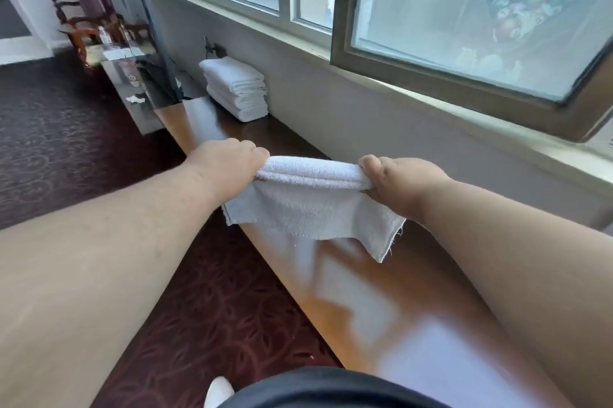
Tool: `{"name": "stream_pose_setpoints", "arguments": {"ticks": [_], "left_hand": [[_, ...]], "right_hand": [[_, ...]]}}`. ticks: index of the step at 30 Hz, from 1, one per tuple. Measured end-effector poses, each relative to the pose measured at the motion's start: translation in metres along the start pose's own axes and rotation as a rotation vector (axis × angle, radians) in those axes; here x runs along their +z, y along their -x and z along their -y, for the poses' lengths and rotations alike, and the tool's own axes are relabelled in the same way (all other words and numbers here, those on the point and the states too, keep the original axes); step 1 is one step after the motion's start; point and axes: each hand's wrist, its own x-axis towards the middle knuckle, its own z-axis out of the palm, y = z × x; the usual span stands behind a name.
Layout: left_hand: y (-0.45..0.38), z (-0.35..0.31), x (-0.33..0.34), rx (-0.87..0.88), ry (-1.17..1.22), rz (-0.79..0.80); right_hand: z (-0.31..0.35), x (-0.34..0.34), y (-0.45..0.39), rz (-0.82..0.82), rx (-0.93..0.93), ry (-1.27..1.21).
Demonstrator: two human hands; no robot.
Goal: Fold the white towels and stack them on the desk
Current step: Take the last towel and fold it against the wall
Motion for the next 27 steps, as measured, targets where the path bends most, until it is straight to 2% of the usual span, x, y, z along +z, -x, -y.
{"name": "stream_pose_setpoints", "arguments": {"ticks": [9,16,22,27], "left_hand": [[0.033,0.157,0.063,-0.101,-0.078,-0.016],[0.028,0.308,0.115,-0.067,-0.147,-0.023],[0.009,0.38,0.149,-0.08,-0.174,0.015],[-0.028,0.42,0.178,-0.068,-0.147,0.008]], "right_hand": [[0.104,-0.024,-0.152,-0.041,-0.09,0.019],[0.191,-0.035,-0.287,-0.072,-0.062,-0.004],[0.223,-0.031,-0.365,-0.067,-0.065,0.002],[0.22,-0.018,-0.426,-0.087,-0.101,0.034]]}}
